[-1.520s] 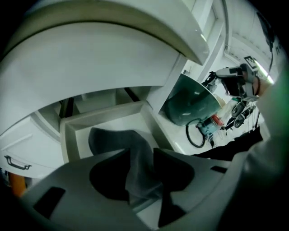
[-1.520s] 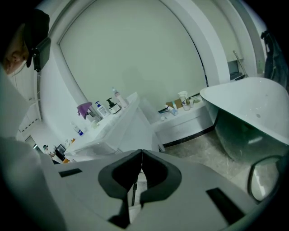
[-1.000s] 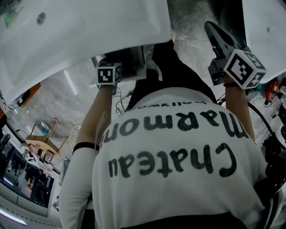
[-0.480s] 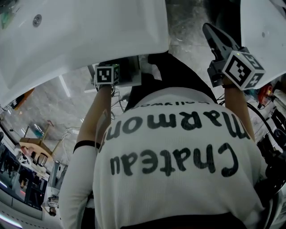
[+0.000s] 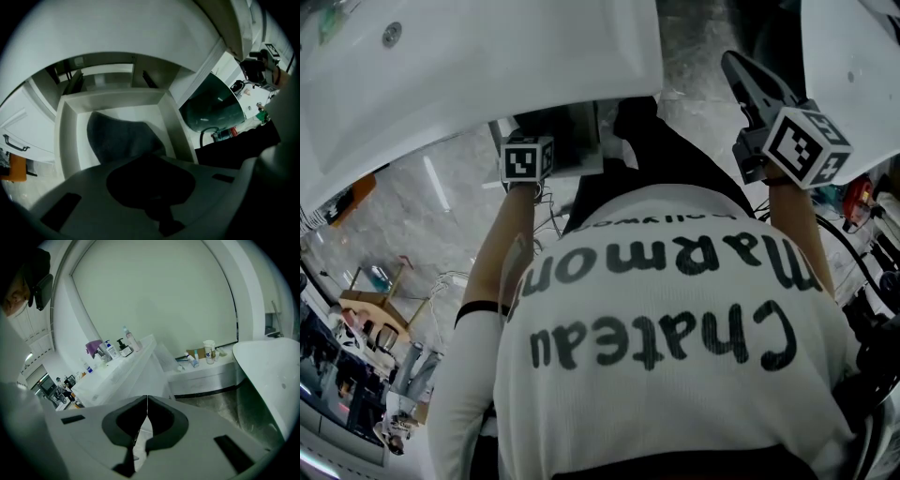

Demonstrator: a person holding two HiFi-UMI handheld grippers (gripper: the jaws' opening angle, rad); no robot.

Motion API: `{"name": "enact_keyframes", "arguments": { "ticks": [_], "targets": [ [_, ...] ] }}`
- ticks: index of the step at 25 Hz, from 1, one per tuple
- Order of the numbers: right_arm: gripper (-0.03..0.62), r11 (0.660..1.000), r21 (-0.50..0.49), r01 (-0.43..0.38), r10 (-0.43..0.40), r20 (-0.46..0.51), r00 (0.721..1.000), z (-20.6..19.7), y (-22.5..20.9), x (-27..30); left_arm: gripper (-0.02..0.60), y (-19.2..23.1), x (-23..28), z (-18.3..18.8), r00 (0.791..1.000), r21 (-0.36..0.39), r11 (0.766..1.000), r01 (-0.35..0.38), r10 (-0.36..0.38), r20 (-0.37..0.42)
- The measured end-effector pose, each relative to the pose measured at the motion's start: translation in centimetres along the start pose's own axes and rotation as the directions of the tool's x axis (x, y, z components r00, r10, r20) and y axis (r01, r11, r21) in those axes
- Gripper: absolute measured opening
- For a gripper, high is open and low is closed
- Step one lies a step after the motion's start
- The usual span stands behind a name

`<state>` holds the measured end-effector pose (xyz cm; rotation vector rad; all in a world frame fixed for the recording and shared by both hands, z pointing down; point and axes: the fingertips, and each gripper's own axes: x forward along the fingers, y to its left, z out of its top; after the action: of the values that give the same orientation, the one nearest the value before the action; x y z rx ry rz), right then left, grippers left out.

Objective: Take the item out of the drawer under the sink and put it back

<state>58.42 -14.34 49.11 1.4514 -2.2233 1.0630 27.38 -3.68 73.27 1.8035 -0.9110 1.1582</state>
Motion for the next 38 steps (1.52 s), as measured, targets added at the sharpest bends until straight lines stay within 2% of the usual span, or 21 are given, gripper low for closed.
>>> {"name": "enact_keyframes", "arguments": {
  "ticks": [6,11,15,19,22,26,30,35,38],
  "targets": [
    [0.011,1.0,-0.029,-0.012,0.013,0.056,0.998,0.1,1.7,-1.3,0.026,0.0,-2.6,1.3,0.993,0.024,1.0,-0.005,0.002,0.117],
    [0.011,0.998,-0.057,-0.015,0.021,0.102,0.995,0.5,4.6,-3.8,0.025,-0.9,-7.1,2.0,0.97,0.009,1.0,0.009,-0.011,0.245],
    [0.011,0.997,-0.077,-0.013,0.026,0.162,0.986,0.8,7.6,-5.4,0.025,-1.2,-11.3,2.2,0.933,0.013,0.999,0.034,-0.036,0.358],
    [0.012,0.996,-0.09,-0.02,0.041,0.238,0.971,1.3,10.4,-7.1,0.025,-1.7,-15.9,2.7,0.876,0.021,0.998,0.059,-0.062,0.478],
    [0.011,0.994,-0.105,-0.033,0.06,0.271,0.961,1.1,13.4,-8.4,0.025,-2.3,-19.7,2.1,0.839,0.048,0.997,0.062,-0.078,0.539],
    [0.011,0.984,-0.168,-0.061,0.114,0.322,0.94,2.8,17.2,-9.0,0.025,-2.1,-25.0,3.6,0.757,0.064,0.996,0.058,-0.086,0.648],
    [0.011,0.971,-0.221,-0.094,0.165,0.329,0.93,3.2,21.2,-9.9,0.025,-2.7,-30.4,3.7,0.67,0.047,0.995,0.088,-0.094,0.736],
    [0.011,0.939,-0.307,-0.155,0.259,0.333,0.907,4.5,26.6,-10.3,0.025,-2.4,-37.2,5.3,0.511,0.062,0.996,0.059,-0.083,0.856],
    [0.011,0.914,-0.306,-0.265,0.362,0.327,0.873,4.5,30.9,-10.9,0.025,-2.7,-41.4,5.7,0.418,0.071,0.995,0.066,-0.092,0.904]
  ]
}}
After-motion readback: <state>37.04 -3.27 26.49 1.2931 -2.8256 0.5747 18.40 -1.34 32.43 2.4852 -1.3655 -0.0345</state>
